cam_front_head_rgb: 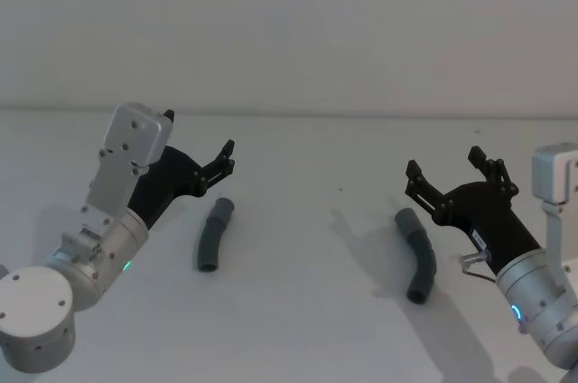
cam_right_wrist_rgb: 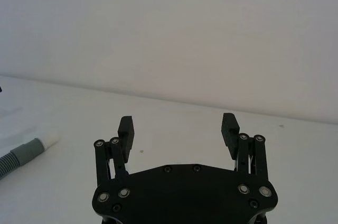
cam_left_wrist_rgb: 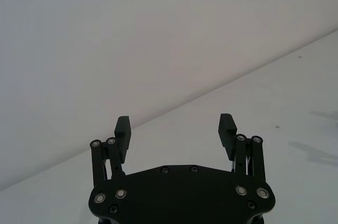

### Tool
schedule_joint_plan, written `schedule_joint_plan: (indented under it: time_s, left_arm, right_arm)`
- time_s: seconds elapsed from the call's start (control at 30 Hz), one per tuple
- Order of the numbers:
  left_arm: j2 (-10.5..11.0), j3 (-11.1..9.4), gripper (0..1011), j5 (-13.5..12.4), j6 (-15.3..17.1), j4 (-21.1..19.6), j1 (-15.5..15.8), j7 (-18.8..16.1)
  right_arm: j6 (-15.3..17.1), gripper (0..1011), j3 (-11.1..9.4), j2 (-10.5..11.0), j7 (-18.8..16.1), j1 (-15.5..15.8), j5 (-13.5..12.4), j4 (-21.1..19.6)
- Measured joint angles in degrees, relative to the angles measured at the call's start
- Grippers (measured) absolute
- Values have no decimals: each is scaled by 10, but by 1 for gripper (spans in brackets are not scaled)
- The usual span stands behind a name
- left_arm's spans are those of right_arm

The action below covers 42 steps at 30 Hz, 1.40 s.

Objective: Use both hands to pick up one end of the pipe from the table, align the ends, and insert them.

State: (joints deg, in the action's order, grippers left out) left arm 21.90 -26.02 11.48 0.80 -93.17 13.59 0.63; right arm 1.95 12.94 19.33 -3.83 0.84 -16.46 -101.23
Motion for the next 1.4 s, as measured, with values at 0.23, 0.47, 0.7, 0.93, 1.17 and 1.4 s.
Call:
schedule_joint_plan:
  time_s: [0.23,0.47,0.7,0.93,1.17,1.4]
  left_arm:
    - [0,0,1001,0,0,0,0,0]
    - [0,0,1001,0,0,0,0,0]
    - [0,0,1001,0,0,0,0,0]
    - [0,0,1001,0,0,0,0,0]
    - [0,0,1001,0,0,0,0,0]
    - [0,0,1001,0,0,0,0,0]
  right_arm:
    - [0,1003,0,0,0,0,0,0]
    - [0,1003,0,0,0,0,0,0]
    - [0,1003,0,0,0,0,0,0]
    - [0,1003,0,0,0,0,0,0]
    - [0,1003,0,0,0,0,0,0]
    - [0,1003,0,0,0,0,0,0]
